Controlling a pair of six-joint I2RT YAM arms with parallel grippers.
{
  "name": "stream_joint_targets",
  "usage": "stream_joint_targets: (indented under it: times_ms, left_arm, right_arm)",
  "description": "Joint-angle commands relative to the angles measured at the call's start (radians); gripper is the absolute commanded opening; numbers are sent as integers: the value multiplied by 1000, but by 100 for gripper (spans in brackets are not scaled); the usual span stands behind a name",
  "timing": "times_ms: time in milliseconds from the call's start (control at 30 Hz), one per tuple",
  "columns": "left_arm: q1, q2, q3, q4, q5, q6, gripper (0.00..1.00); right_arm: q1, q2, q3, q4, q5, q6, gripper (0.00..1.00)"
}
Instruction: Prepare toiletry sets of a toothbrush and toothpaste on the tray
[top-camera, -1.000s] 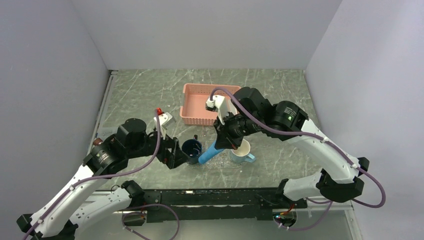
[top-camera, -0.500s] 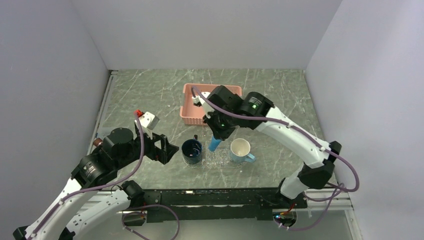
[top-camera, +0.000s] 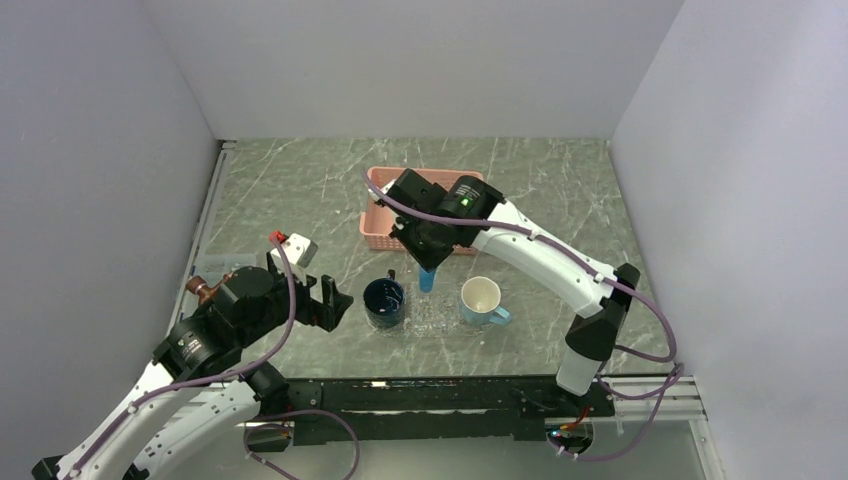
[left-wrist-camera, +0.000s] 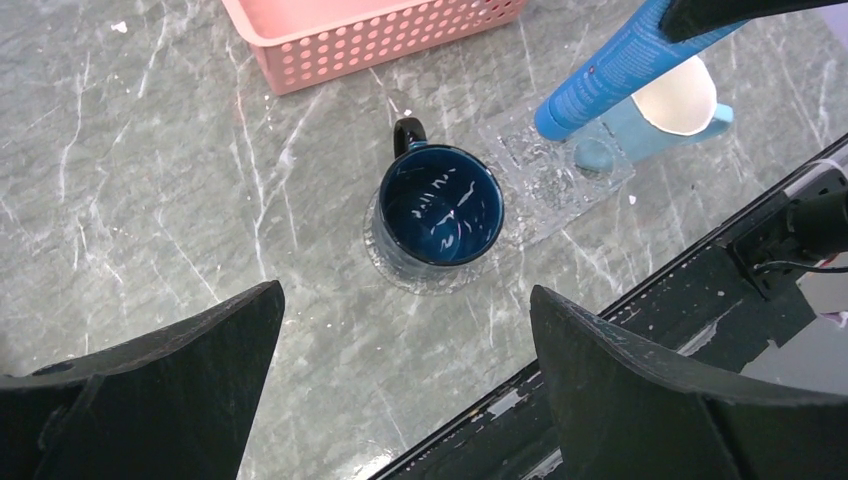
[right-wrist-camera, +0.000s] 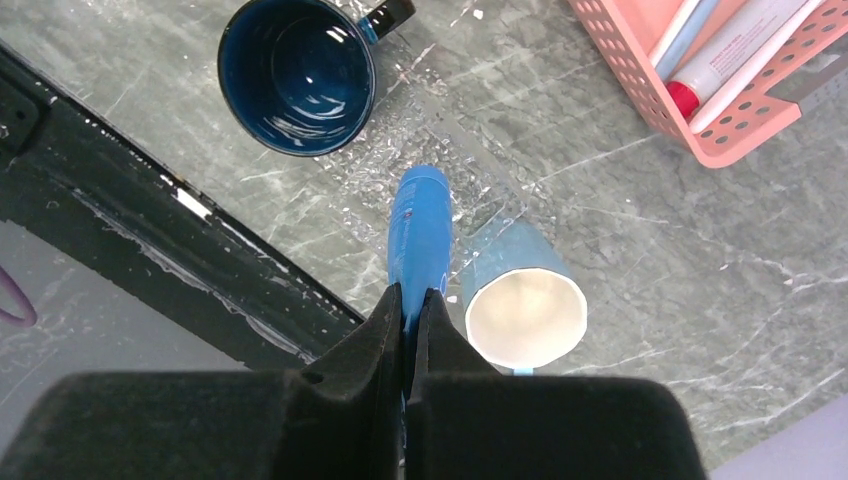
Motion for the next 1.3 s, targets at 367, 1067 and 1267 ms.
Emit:
stream_joint_targets:
  times_ms: [367,1067,1267]
  left_arm:
    - [4,-18,-35,64,-22,21,99]
    - [4,-24,-38,59,-28,18,99]
    - [3,-26,-38,59,-31,16,99]
  right_arm:
    - [2,32,-21,62,55,66,0]
    - [-13,39,-112,135,73,89,0]
    - [-16,35,-153,167,70,98,0]
